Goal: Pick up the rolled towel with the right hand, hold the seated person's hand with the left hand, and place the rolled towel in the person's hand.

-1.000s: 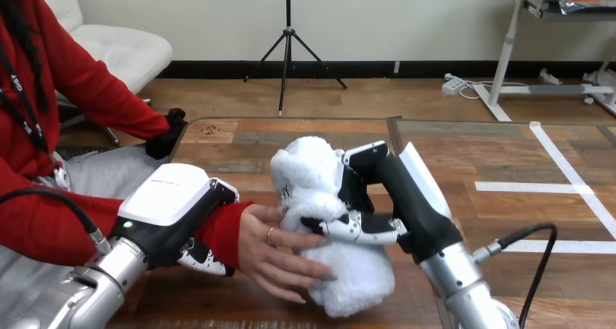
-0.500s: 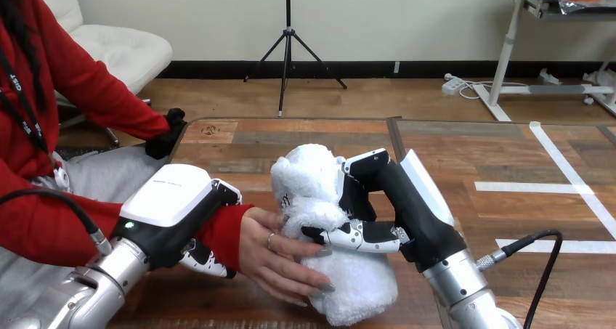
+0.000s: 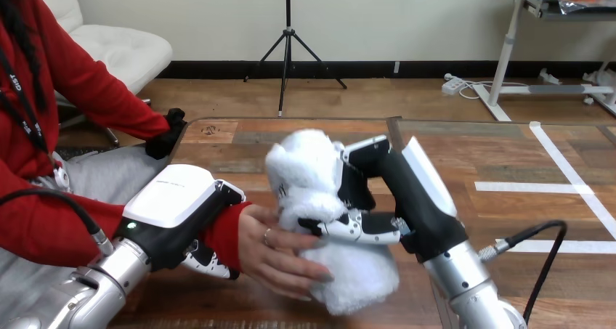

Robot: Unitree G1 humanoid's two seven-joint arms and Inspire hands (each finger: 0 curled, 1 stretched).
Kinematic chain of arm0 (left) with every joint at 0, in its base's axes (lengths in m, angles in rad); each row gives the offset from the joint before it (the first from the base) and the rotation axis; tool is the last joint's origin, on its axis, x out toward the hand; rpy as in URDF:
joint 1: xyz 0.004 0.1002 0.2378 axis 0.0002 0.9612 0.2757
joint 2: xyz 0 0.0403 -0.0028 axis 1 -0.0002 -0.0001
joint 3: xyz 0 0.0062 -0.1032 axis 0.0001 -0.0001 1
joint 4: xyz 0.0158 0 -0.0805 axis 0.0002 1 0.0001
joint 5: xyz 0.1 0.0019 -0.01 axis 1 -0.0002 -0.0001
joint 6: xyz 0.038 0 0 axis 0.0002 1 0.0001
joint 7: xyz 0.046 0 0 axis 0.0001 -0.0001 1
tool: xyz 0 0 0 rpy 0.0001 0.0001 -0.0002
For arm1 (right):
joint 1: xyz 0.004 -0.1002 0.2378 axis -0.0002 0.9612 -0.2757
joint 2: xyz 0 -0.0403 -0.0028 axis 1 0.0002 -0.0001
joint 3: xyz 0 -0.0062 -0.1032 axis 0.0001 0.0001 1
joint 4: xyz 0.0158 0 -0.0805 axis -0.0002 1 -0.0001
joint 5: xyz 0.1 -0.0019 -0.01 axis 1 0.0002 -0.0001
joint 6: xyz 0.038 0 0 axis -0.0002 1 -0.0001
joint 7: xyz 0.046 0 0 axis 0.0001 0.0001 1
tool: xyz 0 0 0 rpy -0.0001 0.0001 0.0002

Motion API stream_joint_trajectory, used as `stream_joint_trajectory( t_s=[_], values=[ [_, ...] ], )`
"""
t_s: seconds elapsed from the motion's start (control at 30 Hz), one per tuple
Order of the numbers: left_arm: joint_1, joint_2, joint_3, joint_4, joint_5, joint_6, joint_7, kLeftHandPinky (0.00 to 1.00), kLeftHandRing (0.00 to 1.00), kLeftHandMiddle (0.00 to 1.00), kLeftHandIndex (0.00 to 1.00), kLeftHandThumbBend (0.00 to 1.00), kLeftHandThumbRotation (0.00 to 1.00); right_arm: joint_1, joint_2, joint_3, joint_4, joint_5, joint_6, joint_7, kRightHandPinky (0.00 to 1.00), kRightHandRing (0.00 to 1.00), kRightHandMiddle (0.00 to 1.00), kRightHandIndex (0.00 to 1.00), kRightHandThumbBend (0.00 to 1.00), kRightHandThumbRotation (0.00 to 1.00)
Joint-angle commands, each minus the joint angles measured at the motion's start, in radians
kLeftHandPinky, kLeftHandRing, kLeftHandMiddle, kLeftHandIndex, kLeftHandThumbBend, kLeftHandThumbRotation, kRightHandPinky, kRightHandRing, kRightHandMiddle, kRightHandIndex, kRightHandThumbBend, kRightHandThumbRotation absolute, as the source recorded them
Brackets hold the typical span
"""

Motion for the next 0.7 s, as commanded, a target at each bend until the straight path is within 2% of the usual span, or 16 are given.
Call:
stream_joint_trajectory(
  t_s=[0.0, 0.67],
  values=[
    [-0.176, -0.067, 0.046, -0.113, -0.064, -0.061, 0.048, 0.29, 0.32, 0.37, 0.39, 0.85, 0.05, -0.175, 0.056, 0.012, -0.225, 0.095, -0.103, -0.011, 0.02, 0.06, 0.09, 0.09, 0.59, 0.00],
    [-0.181, -0.076, 0.055, -0.110, -0.057, -0.076, 0.049, 0.29, 0.32, 0.37, 0.39, 0.85, 0.06, -0.229, 0.085, 0.035, -0.154, 0.097, -0.149, -0.023, 0.02, 0.06, 0.10, 0.09, 0.61, 0.00]
  ],
)
